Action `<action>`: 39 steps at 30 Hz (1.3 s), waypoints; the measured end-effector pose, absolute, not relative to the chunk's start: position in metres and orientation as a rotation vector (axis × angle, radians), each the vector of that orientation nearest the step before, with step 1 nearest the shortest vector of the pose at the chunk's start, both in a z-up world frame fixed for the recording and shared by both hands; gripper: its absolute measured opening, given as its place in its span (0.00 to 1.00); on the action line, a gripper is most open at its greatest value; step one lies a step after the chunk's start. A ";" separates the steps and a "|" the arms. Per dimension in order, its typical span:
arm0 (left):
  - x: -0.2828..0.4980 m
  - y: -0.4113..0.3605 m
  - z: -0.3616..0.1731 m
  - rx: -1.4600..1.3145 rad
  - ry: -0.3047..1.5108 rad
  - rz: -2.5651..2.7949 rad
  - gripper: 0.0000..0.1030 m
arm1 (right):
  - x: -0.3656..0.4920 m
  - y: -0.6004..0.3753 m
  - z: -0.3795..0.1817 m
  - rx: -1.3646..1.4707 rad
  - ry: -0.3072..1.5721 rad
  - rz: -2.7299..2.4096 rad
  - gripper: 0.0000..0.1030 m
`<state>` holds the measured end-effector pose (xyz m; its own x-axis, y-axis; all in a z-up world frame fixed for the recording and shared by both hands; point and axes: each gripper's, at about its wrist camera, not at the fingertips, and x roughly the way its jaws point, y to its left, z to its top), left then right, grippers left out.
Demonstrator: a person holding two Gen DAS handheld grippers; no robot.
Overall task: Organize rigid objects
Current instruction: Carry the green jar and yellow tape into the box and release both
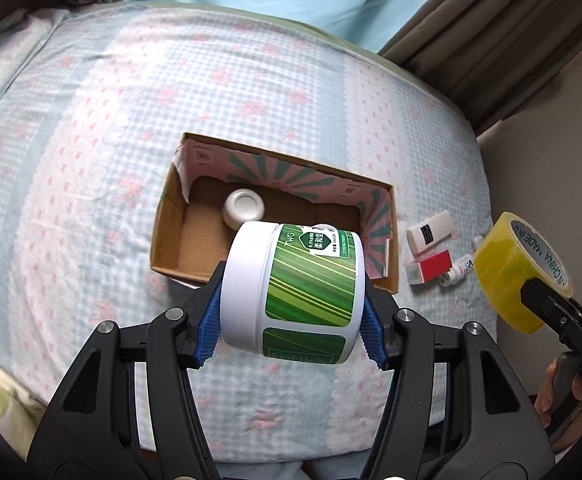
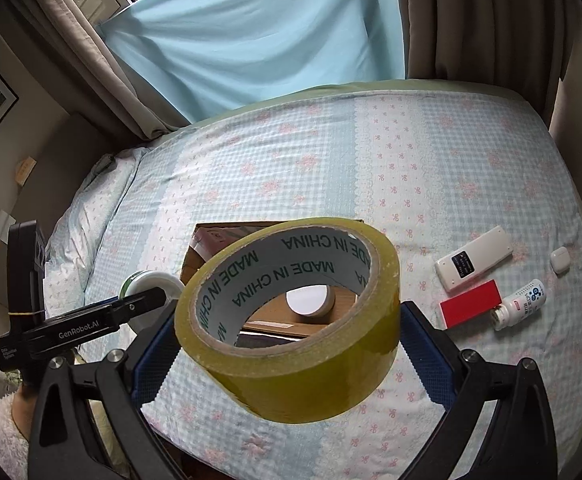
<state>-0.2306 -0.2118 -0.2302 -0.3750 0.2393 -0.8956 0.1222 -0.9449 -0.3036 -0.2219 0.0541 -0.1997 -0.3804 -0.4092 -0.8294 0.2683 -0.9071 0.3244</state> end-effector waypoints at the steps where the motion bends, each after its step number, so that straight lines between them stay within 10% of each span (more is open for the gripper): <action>1: -0.233 -0.220 -0.232 -1.719 -0.486 2.493 0.52 | -0.222 0.046 -0.202 1.454 -0.185 -2.306 0.98; 39: -0.318 -0.204 -0.409 -1.921 0.145 2.200 0.52 | -0.371 -0.048 -0.404 2.161 -0.221 -2.000 0.98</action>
<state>-0.3177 -0.2037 -0.4091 -0.1235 0.0980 -0.9875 -0.2269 -0.9715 -0.0680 -0.3711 -0.0475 -0.4044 0.0793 -0.2358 -0.9686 0.0187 -0.9711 0.2380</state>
